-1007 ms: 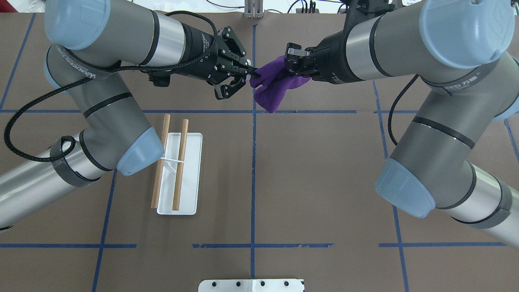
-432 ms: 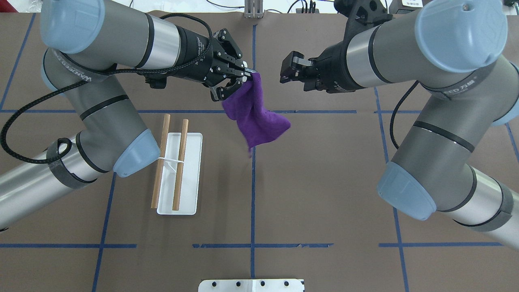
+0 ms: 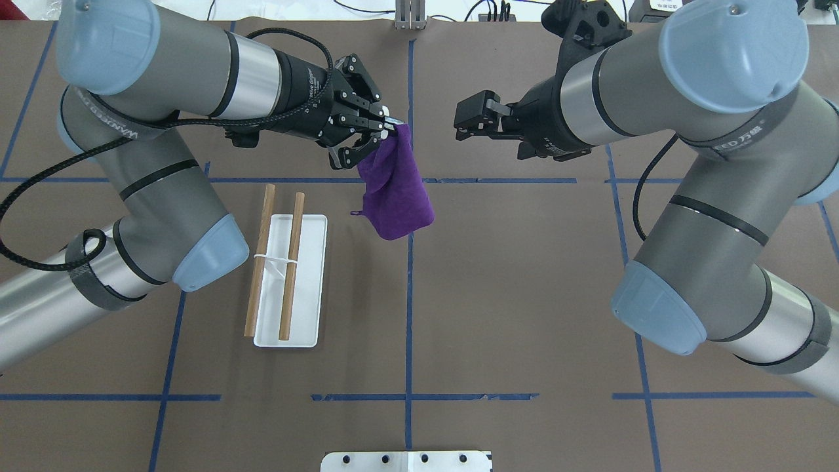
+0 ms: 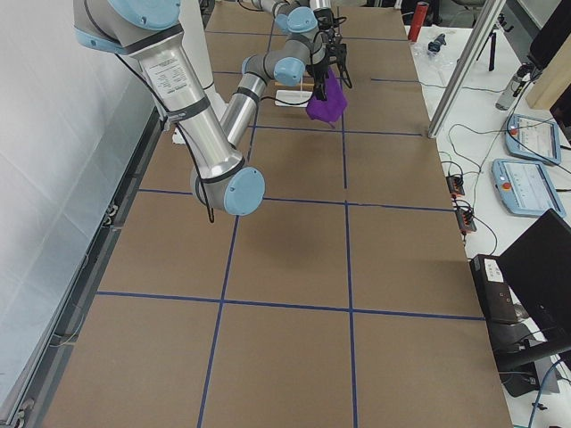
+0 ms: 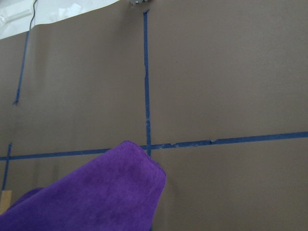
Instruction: Hang towel on rack
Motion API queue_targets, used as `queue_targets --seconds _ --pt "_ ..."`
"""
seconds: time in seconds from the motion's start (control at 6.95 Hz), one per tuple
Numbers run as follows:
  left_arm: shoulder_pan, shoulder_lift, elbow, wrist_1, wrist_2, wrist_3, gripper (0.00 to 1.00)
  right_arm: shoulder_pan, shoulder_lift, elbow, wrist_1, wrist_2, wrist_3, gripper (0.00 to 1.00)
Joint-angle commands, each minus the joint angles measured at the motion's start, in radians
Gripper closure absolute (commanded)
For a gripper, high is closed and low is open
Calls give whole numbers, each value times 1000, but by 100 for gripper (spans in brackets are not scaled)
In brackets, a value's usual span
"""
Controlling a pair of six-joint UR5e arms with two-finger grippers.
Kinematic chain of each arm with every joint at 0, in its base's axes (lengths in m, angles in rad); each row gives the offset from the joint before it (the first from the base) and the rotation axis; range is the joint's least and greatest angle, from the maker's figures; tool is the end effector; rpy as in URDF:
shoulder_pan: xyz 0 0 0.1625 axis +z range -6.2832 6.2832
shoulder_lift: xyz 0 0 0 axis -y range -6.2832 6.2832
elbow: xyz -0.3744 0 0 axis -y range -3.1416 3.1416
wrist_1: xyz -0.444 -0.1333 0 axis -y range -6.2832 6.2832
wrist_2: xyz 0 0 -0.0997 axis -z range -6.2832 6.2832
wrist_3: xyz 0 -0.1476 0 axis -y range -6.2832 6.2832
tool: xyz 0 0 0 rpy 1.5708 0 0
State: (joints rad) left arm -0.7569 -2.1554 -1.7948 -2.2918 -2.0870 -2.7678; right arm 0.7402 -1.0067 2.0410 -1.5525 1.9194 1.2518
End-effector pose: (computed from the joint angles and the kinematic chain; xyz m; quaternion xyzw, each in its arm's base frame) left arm 0.4278 -0.4872 0.0592 -0.3259 0.6131 -0.4793 0.5368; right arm -0.3849 -0.4638 0.0794 0.1205 -0.5027 0.0928 0.8510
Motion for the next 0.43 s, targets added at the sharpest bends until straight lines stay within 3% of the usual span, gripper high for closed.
queue_targets --seconds 0.0,0.29 --pt "-12 104 -50 5 -4 120 100 10 -13 -7 -118 3 -144 0" --pt "-19 263 -116 2 -31 322 100 53 -51 -10 -178 33 -304 0"
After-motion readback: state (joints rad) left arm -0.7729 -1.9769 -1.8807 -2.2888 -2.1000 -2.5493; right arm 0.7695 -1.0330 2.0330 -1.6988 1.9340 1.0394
